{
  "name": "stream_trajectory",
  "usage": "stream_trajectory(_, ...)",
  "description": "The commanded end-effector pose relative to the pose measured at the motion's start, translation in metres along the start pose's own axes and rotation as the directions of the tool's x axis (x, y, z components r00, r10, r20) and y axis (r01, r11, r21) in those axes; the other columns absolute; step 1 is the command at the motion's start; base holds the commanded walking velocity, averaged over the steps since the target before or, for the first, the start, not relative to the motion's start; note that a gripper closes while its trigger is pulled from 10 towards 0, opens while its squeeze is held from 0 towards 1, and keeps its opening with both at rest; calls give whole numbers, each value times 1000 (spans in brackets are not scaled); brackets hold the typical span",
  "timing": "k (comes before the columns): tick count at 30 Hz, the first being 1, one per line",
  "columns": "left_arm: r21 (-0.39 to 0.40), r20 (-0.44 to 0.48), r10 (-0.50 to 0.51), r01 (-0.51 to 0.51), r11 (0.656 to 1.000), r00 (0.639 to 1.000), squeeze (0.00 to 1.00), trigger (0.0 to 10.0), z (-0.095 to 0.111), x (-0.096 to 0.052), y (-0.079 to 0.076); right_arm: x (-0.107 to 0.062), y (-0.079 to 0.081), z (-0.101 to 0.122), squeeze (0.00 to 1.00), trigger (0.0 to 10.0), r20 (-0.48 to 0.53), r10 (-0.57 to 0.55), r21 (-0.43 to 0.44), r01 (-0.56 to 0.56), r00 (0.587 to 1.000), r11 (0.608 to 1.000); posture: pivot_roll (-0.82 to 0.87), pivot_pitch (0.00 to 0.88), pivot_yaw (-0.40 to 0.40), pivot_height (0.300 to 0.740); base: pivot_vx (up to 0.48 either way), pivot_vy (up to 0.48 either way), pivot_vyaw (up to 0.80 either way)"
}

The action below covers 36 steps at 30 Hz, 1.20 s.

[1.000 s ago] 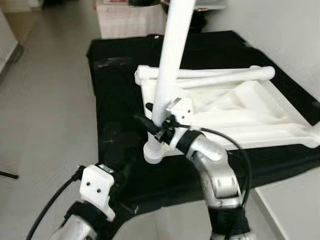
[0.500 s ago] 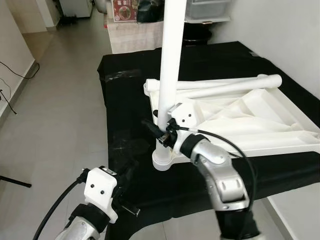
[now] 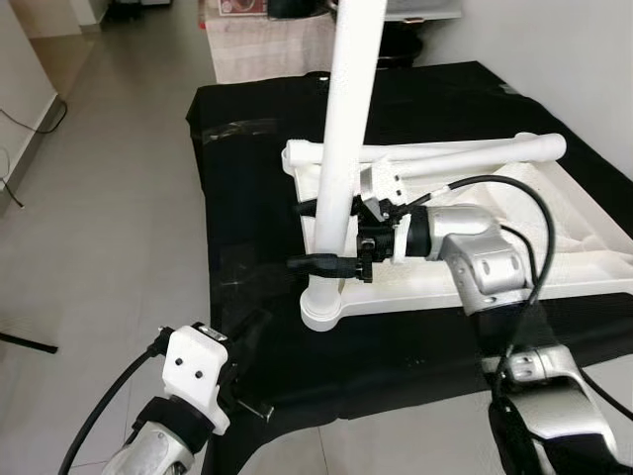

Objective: Building children table

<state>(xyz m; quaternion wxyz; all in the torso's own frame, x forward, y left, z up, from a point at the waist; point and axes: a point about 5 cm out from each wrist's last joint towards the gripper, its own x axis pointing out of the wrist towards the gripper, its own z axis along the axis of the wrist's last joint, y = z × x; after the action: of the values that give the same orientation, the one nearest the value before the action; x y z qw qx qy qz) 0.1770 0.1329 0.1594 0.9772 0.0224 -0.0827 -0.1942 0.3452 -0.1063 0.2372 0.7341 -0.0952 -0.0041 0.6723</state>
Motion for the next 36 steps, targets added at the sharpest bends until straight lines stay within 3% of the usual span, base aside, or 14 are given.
stream_trajectory(1,-2,4,-8,8,1000,1000,0,10000,3,-2,-3,2,-5,2,0,10000,-9,26,-8,-26,1000,1000,132,151,-47,740,0,0,0)
stream_trajectory(5,-3,-1,-11,11,1000,1000,0,10000,3,-4,-5,2,-9,5,0,10000,10,62,32,-63,998,998,137,159,-46,740,0,0,0)
stream_trajectory(6,-4,-3,-12,12,1000,1000,0,10000,3,-5,-6,1,-11,6,0,9255,17,110,45,-111,994,993,139,161,-48,740,0,0,0)
stream_trajectory(7,-5,-4,-13,13,1000,1000,0,10000,3,-5,-6,0,-12,6,0,0,22,141,49,-142,990,989,140,164,-52,740,0,0,0)
stream_trajectory(23,-8,-1,-9,9,1000,1000,0,10000,2,-3,-7,-7,-10,-9,0,0,54,157,69,-161,986,985,121,155,-62,740,0,0,0)
stream_trajectory(25,-8,1,-8,8,1000,1000,0,10000,2,-2,-7,-5,-10,-15,0,0,79,61,74,-67,995,995,113,153,-66,740,0,0,0)
stream_trajectory(27,-5,7,-2,2,1000,1000,0,10000,2,-1,-4,10,10,-34,0,0,112,-227,116,214,967,970,96,154,-59,740,0,0,0)
stream_trajectory(28,-5,7,-2,2,1000,1000,0,10000,2,-1,-4,10,10,-34,0,0,112,-227,116,214,967,970,96,154,-59,740,0,0,0)
stream_trajectory(29,-2,9,0,0,1000,1000,0,10000,2,-1,-1,17,20,-47,0,0,36,-557,98,552,830,828,76,150,-47,740,0,0,0)
stream_trajectory(30,0,11,-3,3,1000,1000,0,10000,2,1,1,16,37,-53,0,0,-3,-740,73,738,673,671,75,147,-46,740,0,0,0)
stream_trajectory(31,1,12,-5,5,1000,1000,0,10000,2,2,2,12,47,-55,0,0,-25,-834,52,834,551,549,76,145,-45,740,0,0,0)
stream_trajectory(32,1,12,-5,5,1000,1000,0,10000,2,2,2,12,47,-55,0,0,-25,-834,52,834,551,549,76,145,-45,740,0,0,0)
stream_trajectory(33,1,12,-8,8,1000,1000,0,10000,2,3,3,12,53,-55,0,0,-38,-858,22,858,513,513,75,142,-43,740,0,0,0)
stream_trajectory(36,2,11,-9,9,1000,1000,0,10000,1,4,4,16,56,-54,0,0,-34,-840,9,841,541,541,65,136,-39,740,0,0,0)
